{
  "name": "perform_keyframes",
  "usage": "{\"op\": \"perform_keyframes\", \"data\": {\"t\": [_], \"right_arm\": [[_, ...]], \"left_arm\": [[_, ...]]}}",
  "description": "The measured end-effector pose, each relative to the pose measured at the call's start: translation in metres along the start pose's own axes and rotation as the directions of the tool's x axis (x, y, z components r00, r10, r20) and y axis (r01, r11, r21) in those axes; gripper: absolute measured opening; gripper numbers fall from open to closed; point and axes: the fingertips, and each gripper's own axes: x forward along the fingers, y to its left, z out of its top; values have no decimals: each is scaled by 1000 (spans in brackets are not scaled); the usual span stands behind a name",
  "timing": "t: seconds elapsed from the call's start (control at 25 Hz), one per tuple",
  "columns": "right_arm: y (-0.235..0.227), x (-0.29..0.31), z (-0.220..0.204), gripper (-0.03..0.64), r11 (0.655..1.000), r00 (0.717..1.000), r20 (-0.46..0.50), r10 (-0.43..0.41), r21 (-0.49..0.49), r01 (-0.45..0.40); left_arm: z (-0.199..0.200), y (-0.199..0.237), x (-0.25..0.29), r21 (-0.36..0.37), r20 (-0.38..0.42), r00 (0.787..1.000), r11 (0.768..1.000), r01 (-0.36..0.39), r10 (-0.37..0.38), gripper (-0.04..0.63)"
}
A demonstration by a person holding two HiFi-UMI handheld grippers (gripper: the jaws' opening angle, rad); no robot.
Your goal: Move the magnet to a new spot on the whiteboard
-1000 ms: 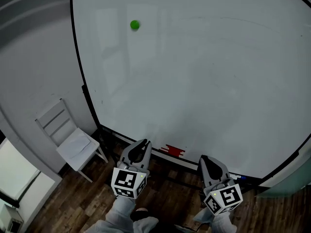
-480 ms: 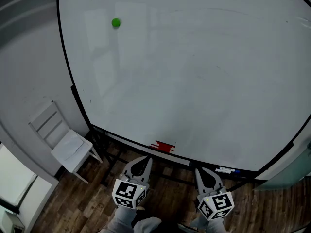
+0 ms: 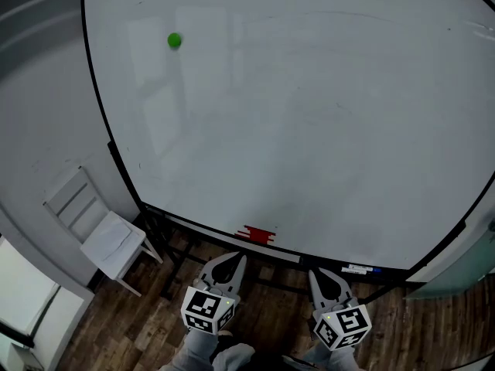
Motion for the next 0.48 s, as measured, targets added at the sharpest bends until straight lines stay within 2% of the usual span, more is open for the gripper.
{"op": "perform_keyframes", "data": {"t": [0.48], "right_arm": [[-12, -6, -7, 28, 1000, 1000, -14, -15, 19, 15]], "left_arm": [[-8, -11, 6, -27, -4, 1000, 999, 28, -28, 9]]}}
